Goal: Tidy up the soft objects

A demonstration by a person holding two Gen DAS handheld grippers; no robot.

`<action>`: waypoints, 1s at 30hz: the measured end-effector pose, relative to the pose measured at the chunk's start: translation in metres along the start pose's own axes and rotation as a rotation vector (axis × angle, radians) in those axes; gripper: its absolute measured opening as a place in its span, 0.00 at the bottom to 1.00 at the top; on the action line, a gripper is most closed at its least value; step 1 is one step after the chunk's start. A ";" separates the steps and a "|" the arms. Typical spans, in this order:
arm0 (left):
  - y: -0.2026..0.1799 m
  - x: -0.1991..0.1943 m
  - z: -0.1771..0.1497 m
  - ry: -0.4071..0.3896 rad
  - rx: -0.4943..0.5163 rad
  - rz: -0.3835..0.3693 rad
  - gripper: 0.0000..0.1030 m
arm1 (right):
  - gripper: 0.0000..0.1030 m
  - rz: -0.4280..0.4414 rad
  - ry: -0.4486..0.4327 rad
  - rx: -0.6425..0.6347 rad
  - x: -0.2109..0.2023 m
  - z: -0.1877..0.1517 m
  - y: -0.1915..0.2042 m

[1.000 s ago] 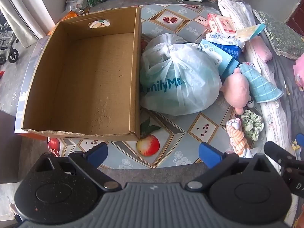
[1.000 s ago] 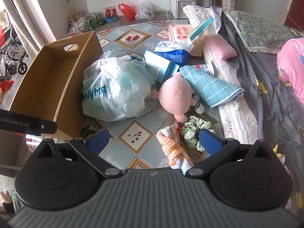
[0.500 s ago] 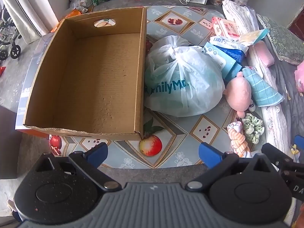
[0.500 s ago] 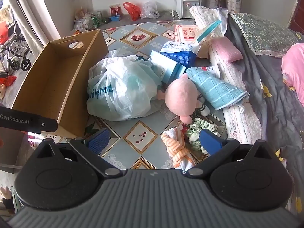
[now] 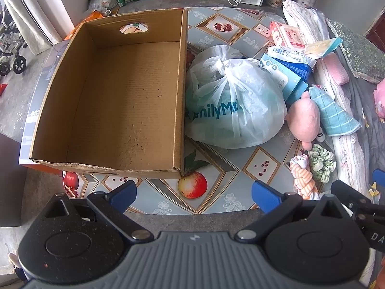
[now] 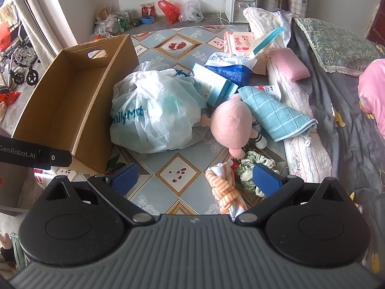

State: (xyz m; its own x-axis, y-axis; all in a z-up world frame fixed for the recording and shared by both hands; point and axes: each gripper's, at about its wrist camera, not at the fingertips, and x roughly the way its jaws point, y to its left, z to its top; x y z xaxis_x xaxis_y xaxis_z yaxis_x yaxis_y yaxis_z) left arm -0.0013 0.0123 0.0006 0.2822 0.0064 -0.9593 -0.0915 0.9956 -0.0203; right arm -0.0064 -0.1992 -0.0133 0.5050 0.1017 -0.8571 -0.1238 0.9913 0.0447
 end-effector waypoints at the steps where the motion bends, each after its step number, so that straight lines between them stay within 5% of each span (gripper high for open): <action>1: 0.000 0.000 0.000 0.000 -0.001 0.000 0.99 | 0.99 0.000 0.003 0.000 0.001 0.000 0.000; 30: 0.005 0.002 0.007 -0.001 -0.003 -0.002 0.99 | 0.99 0.002 0.015 -0.022 0.008 0.006 0.008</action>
State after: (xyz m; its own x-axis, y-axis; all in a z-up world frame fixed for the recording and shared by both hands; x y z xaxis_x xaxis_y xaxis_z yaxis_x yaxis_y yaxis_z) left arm 0.0053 0.0179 0.0001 0.2833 0.0044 -0.9590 -0.0934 0.9954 -0.0230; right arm 0.0015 -0.1895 -0.0170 0.4923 0.1023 -0.8644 -0.1439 0.9890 0.0351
